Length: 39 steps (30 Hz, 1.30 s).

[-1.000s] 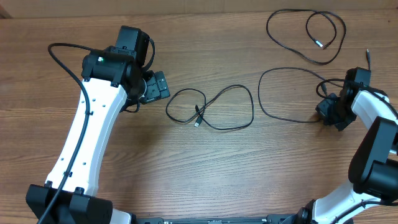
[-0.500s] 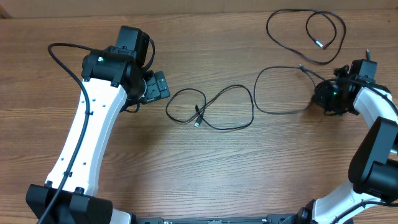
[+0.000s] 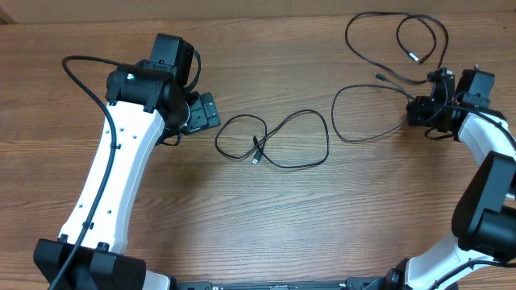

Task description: Untangle cables

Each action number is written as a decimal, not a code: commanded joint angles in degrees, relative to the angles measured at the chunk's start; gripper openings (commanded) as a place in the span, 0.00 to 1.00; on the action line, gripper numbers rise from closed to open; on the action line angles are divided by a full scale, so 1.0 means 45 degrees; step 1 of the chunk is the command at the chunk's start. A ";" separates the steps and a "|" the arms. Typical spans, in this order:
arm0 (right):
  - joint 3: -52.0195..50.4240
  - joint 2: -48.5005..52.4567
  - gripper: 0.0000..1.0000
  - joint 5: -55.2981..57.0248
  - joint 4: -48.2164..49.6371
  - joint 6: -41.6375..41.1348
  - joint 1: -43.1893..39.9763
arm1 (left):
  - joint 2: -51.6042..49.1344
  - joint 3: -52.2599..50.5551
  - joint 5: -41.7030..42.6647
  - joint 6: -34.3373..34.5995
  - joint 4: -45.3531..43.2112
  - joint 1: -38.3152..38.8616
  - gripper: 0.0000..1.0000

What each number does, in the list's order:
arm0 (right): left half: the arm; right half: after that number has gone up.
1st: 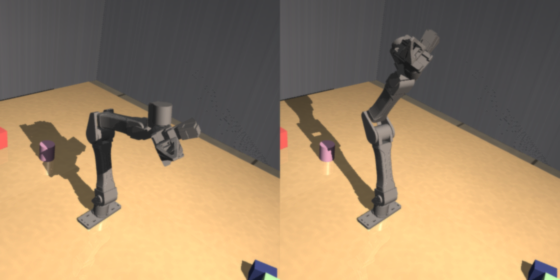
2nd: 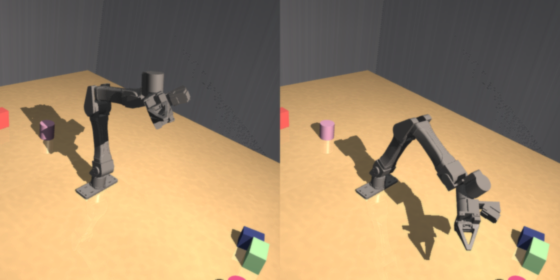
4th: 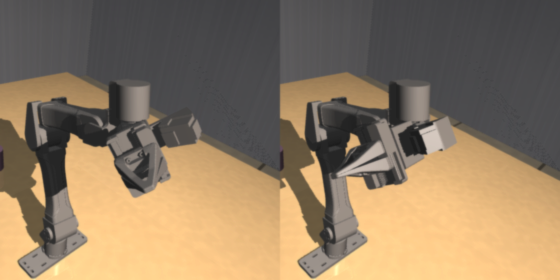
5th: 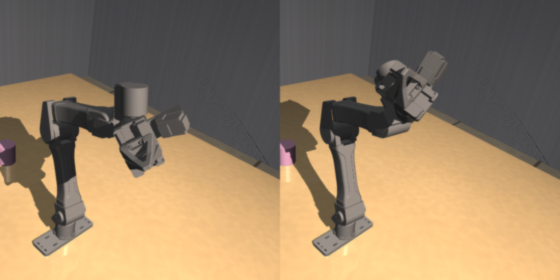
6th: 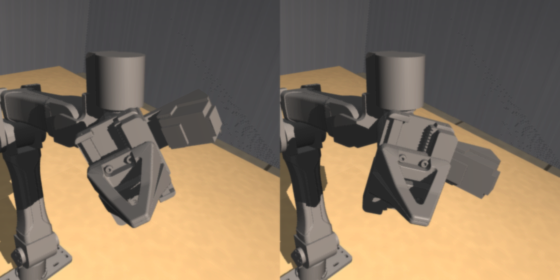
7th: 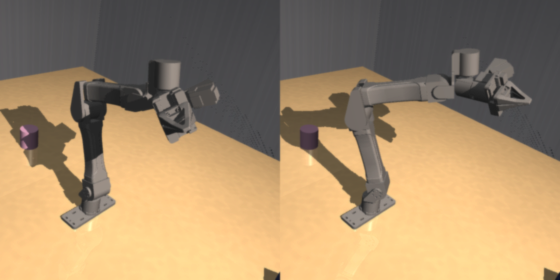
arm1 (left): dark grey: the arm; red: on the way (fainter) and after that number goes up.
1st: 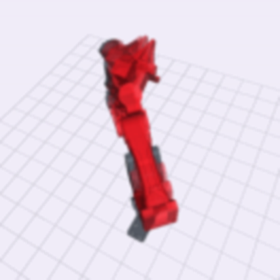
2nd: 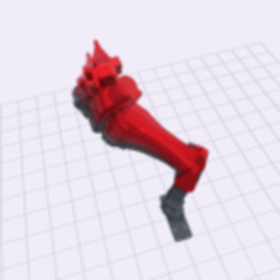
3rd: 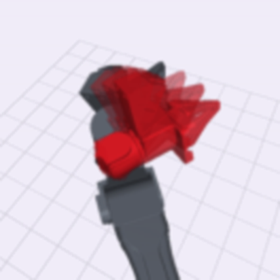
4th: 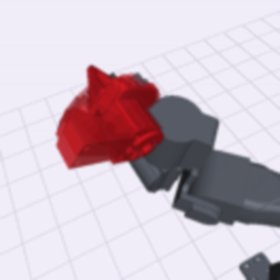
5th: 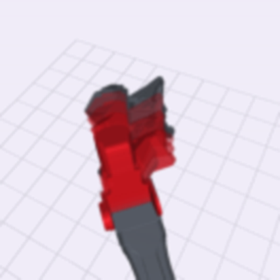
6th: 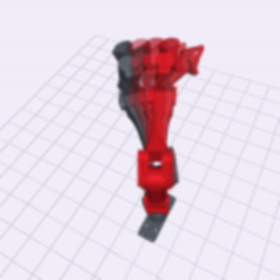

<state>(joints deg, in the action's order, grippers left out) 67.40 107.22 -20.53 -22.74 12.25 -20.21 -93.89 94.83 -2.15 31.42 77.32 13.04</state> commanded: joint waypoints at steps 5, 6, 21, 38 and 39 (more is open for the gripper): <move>0.0291 -0.0107 0.17 0.0617 0.0442 0.0330 0.0058 | -0.0112 -0.0053 0.0063 0.0117 0.0063 -0.0034 1.00; 0.0291 -0.0107 0.25 0.0680 0.0457 0.0330 0.0058 | -0.0112 -0.0053 0.0063 0.0117 0.0063 -0.0034 1.00; 0.0287 -0.0107 1.00 0.0398 0.0340 -0.3701 0.0063 | -0.0112 -0.0053 0.0063 0.0117 0.0058 -0.0034 1.00; 0.0277 -0.0107 0.87 0.0170 -0.2084 -0.5003 0.3429 | -0.0112 -0.0053 0.0068 0.0121 0.0039 -0.0034 1.00; 0.0277 -0.0107 0.81 0.1195 -0.2234 -0.5027 0.3798 | -0.0112 -0.0053 0.0068 0.0117 0.0097 -0.0034 1.00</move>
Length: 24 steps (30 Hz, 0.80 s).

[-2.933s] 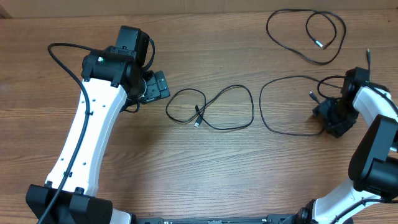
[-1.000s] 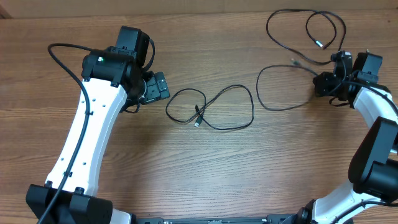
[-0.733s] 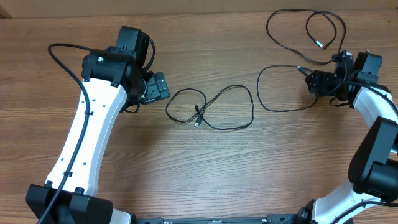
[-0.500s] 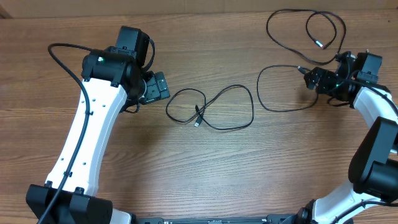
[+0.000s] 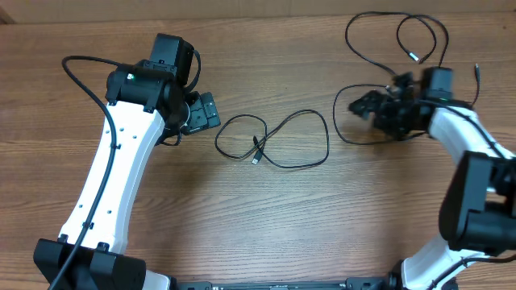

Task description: Untangle cables

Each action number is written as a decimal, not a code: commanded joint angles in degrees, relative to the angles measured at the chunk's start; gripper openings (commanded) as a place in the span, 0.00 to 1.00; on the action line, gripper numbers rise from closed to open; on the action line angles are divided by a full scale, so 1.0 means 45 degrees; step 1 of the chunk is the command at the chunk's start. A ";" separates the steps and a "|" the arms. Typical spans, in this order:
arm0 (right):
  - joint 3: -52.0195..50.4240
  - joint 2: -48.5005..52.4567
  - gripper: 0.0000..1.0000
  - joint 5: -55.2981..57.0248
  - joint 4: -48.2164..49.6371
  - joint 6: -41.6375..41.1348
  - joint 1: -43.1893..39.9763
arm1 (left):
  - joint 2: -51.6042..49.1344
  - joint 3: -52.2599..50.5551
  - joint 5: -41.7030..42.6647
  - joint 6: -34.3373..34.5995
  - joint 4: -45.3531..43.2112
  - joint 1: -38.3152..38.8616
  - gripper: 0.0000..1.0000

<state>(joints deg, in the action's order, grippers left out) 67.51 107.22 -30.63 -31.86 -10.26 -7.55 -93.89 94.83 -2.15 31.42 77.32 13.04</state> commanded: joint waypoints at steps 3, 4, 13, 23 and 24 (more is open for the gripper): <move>0.0253 -0.0107 0.84 0.5421 -0.0777 -0.1064 0.1821 | -0.0112 -0.0053 0.0063 0.0107 0.0204 -0.0034 0.99; 0.0253 -0.0107 0.88 0.5790 -0.1010 -0.1574 0.2055 | -0.0112 -0.0053 0.0058 0.0107 0.0204 -0.0034 1.00; 0.0510 -0.0112 1.00 0.5537 -0.2220 -0.3929 0.2492 | -0.0112 -0.0053 0.0058 0.0112 0.0180 -0.0034 0.99; 0.1501 -0.0112 0.98 0.2050 -0.3677 -0.4027 0.1661 | -0.0112 -0.0053 0.0063 0.0078 -0.0034 -0.0034 1.00; 0.1501 -0.0112 0.95 0.2312 -0.3687 -0.4221 0.1661 | -0.0112 -0.0053 0.0063 0.0078 -0.0068 -0.0034 0.99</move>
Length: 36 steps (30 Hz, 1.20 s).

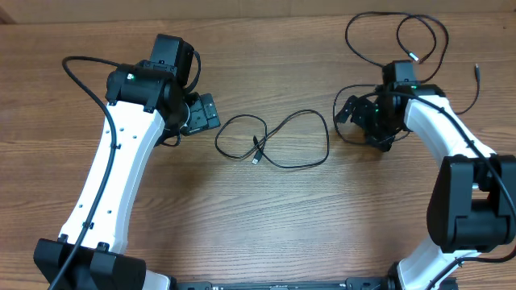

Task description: Untangle cables

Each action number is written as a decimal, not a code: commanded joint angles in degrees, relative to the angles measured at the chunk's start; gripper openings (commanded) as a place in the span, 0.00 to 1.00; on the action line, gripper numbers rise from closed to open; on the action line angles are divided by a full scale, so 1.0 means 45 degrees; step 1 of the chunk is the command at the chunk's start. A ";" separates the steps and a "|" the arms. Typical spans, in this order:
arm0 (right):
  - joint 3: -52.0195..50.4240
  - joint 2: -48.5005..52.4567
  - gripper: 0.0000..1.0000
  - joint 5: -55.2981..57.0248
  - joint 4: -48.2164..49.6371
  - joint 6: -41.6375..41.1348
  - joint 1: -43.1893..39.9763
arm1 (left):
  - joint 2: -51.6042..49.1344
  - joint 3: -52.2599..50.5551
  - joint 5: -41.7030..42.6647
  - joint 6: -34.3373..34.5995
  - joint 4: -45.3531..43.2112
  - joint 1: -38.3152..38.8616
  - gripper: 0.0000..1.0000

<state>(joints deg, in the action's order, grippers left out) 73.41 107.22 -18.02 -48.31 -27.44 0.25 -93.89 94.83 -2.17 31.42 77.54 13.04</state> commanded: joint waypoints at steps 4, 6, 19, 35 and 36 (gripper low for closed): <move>0.0175 -0.0107 0.93 0.2050 -0.0534 -0.3983 -0.0005 | -0.0112 -0.0053 0.0073 0.0078 -0.0151 -0.0034 1.00; 0.0155 -0.0112 0.94 0.3283 -0.0748 -0.5595 0.0112 | -0.0112 -0.0053 0.0073 0.0078 -0.0151 -0.0034 1.00; -0.0350 -0.0107 0.80 0.5178 -0.0811 -0.7912 0.0602 | -0.0112 -0.0053 0.0073 0.0078 -0.0112 -0.0034 0.99; -0.1234 -0.0083 0.61 0.5246 0.0442 -0.7902 0.0597 | -0.0112 -0.0053 0.0165 0.0078 -0.0049 -0.0034 1.00; -0.1234 -0.0083 0.61 0.5246 0.0491 -0.7902 0.0597 | -0.0112 -0.0053 0.0165 0.0078 -0.0053 -0.0034 1.00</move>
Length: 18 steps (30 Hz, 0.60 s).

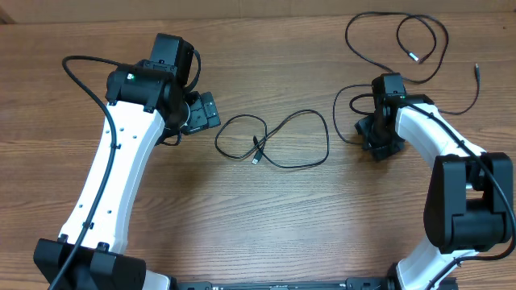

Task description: Untangle cables

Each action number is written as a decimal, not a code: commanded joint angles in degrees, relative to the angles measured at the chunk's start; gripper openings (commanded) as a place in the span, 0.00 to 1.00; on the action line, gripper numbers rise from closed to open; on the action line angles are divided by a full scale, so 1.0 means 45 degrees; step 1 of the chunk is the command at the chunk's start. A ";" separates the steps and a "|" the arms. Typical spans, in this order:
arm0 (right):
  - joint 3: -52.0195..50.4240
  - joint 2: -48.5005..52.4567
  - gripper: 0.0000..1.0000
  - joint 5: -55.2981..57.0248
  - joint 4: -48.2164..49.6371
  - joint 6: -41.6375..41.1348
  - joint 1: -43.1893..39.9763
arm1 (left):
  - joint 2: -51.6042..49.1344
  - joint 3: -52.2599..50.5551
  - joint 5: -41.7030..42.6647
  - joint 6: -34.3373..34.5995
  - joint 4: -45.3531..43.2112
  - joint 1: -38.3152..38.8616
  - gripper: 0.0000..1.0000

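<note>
A short black cable (282,127) lies in a figure-eight at the middle of the table, its plug (256,155) inside the left loop. A longer black cable (351,50) curls at the back right, with one loop (337,113) hanging toward the middle and a free end (476,71) at the far right. My left gripper (214,111) stands just left of the short cable, looks open and holds nothing. My right gripper (376,145) points down by the long cable's lower loop, its jaws hidden under the wrist.
The wooden table's back edge (258,10) runs along the top of the view. My left arm (121,169) crosses the left side and my right arm (451,137) bends in from the right. The left arm's own thick lead (76,72) arcs at the far left.
My right wrist has turned and drawn back to the right and nearer, so its gripper now points down beside the lower loop instead of reaching left across it. The left arm and both cables are unchanged.
At first my right gripper sat at the far right edge by the long cable. Then it reached left over the cable's lower loop, further left a moment later. Now it is turned downward beside that loop. The left arm and the short cable never moved.
</note>
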<state>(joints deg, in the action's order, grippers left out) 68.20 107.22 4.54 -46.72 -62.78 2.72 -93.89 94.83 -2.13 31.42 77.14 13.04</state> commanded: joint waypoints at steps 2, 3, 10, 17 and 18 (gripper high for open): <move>-0.0078 -0.0083 0.61 0.0223 0.0180 -0.0044 0.0049 | -0.0112 -0.0053 0.0155 0.0078 0.0034 -0.0034 1.00; -0.0078 -0.0083 0.61 0.0228 0.0185 -0.0049 0.0049 | -0.0112 -0.0053 0.0155 0.0078 0.0034 -0.0034 1.00; -0.0087 -0.0083 0.61 0.0563 0.0131 0.0000 0.0049 | -0.0112 -0.0053 0.0155 0.0078 0.0034 -0.0034 0.99; -0.0087 -0.0083 0.61 0.0602 0.0078 0.0000 0.0049 | -0.0112 -0.0053 0.0151 0.0078 0.0034 -0.0034 0.99; -0.0087 -0.0078 0.61 0.0675 0.0068 0.0000 0.0049 | -0.0112 -0.0053 0.0151 0.0078 0.0039 -0.0034 1.00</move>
<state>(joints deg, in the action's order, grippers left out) 68.18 107.22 6.04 -46.44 -62.74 2.72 -93.89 94.83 -1.93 31.42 77.14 13.04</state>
